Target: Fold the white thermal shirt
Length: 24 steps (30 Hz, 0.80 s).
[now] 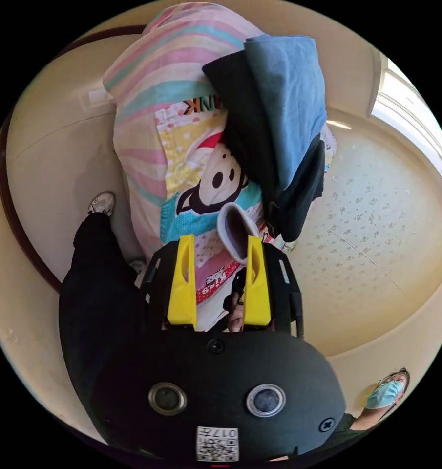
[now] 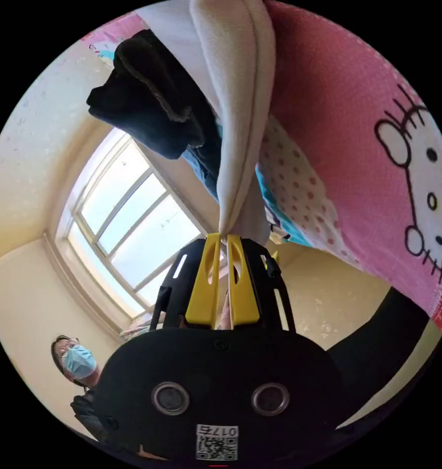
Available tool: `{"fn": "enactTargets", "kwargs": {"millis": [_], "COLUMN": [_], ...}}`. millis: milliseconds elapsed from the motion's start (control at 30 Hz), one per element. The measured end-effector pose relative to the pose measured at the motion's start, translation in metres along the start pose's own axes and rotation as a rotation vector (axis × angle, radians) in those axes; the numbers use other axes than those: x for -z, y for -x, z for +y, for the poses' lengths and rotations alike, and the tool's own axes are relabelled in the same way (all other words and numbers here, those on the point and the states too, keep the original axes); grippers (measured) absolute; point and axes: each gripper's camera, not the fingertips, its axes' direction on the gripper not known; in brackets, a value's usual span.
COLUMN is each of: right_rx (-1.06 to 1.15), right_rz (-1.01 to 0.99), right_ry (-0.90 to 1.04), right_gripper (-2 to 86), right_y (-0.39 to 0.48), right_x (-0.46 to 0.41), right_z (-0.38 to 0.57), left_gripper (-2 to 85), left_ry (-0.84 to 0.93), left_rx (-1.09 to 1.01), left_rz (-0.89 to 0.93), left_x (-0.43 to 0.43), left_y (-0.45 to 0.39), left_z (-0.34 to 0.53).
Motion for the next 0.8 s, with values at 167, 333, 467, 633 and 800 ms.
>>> {"fn": "enactTargets", "kwargs": {"millis": [167,333,467,633,800], "right_rx": [-0.070,0.223,0.452,0.342,0.173], "right_rz": [-0.398,-0.528,-0.556,-0.656,-0.162], "right_ry": [0.137,0.302,0.116,-0.446,-0.650], "right_gripper": [2.6,2.4,2.7,2.9,4.4], "right_y": [0.028,0.132,0.191,0.139,0.123], "right_x": [-0.013,0.040,0.182,0.380,0.467], "right_z": [0.006,0.005,0.016,0.037,0.100], "left_gripper": [8.4,11.5,7.8,6.8,6.9], "left_ry": [0.014,0.112,0.166,0.294,0.331], "left_rx": [-0.166,-0.374,-0.526,-0.478,-0.400], "left_rz": [0.234,0.252,0.156,0.111,0.027], "left_x": [0.007,-0.033,-0.089,-0.169,-0.224], "left_y": [-0.036,-0.097,-0.129,-0.096,-0.049], "left_z": [0.025,0.060,0.108,0.154,0.185]}}
